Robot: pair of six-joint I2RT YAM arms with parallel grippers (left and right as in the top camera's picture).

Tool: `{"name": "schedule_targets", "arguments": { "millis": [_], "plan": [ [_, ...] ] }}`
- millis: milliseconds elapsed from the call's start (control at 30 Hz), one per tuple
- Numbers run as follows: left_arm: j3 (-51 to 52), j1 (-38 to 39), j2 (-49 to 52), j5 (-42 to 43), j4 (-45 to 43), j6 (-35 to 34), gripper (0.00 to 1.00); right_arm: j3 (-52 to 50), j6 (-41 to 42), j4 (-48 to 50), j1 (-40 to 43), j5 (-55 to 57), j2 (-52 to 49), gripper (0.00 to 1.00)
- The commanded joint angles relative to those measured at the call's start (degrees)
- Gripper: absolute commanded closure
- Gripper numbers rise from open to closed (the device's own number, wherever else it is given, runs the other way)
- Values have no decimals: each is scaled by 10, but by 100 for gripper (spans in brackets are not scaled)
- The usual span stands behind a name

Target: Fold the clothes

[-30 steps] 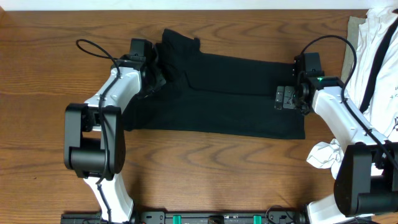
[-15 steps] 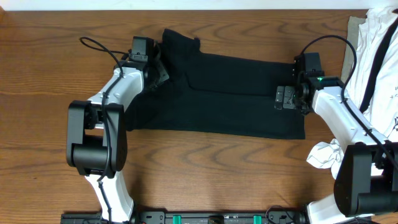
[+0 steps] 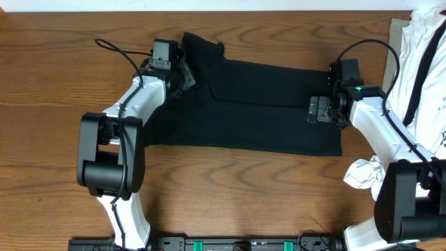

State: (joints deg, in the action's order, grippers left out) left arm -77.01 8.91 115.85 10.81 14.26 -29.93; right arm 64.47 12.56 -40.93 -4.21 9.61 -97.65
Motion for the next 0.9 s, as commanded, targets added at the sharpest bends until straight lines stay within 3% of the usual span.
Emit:
{"name": "schedule_targets", "arguments": {
  "millis": [0,233,467,867],
  "plan": [
    [-1,-1,7,3,-6,6,94,5,1,0,1,0,4,1],
    [-3,-15,-10,4,-8,42,94,5,1,0,1,0,4,1],
    [-3,-18,-32,3,54,42,94,5,1,0,1,0,4,1],
    [3,-5,17,1,81,42,94,5,1,0,1,0,4,1]
  ]
}}
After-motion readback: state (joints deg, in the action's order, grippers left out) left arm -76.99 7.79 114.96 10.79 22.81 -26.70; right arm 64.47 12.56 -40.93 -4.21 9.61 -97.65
